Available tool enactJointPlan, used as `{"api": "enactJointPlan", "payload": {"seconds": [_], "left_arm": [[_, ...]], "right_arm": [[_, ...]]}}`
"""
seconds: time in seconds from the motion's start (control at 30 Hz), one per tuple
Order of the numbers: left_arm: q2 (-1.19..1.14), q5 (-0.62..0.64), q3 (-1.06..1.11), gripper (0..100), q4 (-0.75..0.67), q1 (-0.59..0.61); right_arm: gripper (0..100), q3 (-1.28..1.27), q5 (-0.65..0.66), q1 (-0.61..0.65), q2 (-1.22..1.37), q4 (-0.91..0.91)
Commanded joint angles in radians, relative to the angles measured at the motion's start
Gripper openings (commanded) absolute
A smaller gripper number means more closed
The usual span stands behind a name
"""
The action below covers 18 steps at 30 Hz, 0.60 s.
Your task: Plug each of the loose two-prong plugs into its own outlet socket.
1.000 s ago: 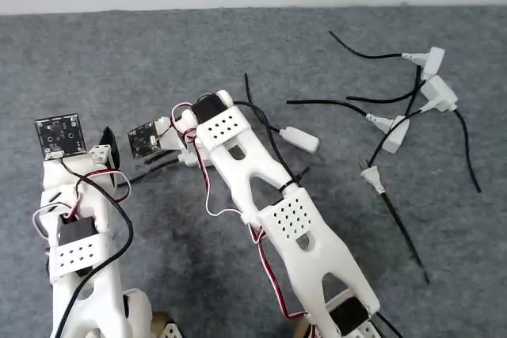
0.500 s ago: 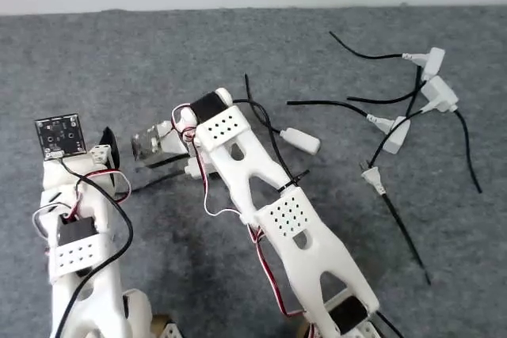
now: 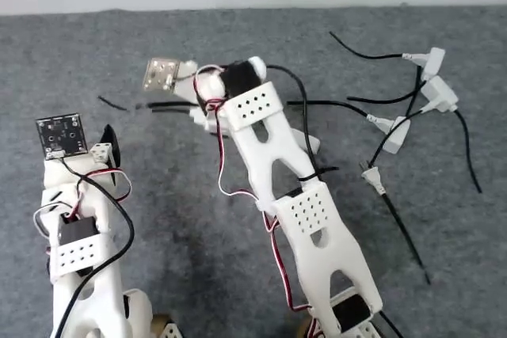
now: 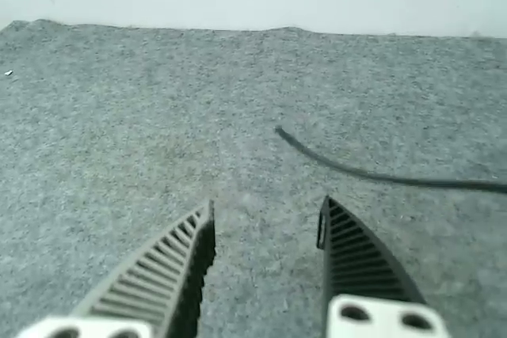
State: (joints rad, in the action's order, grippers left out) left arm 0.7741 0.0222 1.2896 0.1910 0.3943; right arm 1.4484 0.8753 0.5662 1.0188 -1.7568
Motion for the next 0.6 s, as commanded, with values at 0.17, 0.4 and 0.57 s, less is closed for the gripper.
{"api": "enactJointPlan", "payload": {"seconds": [0.17,0.4,0.57], "left_arm": [[0.018,0.003,-0.031,21,-0.031,-0.008],[0.017,-0.014,-0.008,21,-0.080,-0.009],[0.018,-0.025,-0.004,21,-0.080,-0.028]], "right_arm": [[1.0,0.048,-0.117,0.022,-0.308,-0.042],[1.0,0.048,-0.256,0.096,-0.573,-0.042],[1.0,0.048,-0.324,0.128,-0.773,-0.042]]}}
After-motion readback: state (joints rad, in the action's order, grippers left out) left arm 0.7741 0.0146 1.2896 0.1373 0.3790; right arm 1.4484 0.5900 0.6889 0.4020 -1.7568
